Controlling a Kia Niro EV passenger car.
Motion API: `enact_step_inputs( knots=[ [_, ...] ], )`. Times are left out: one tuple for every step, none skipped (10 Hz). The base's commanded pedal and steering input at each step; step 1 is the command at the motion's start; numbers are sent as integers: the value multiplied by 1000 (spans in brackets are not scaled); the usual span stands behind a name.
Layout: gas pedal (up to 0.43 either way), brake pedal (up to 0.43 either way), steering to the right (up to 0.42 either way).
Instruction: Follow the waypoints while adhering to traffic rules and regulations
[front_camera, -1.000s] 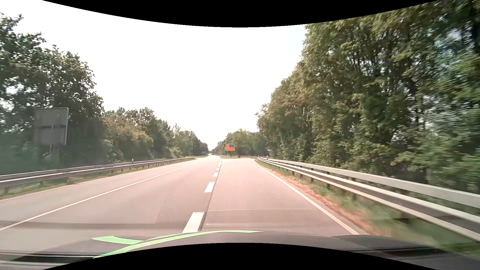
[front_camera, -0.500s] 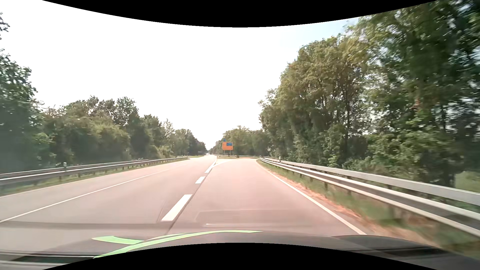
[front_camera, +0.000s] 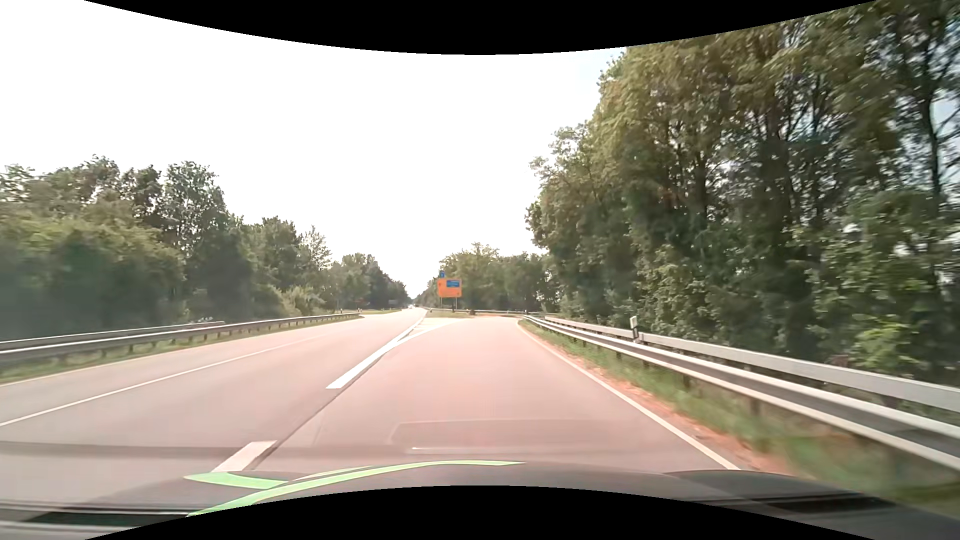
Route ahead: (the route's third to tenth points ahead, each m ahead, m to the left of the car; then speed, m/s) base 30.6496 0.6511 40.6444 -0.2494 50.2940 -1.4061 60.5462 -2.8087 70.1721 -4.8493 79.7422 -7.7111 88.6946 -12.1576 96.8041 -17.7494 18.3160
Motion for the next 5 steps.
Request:
enact_step_inputs(
  knots=[
    [0,49,4],
    [0,55,4],
    [0,55,4],
    [0,61,5],
    [0,61,7]
  ],
)
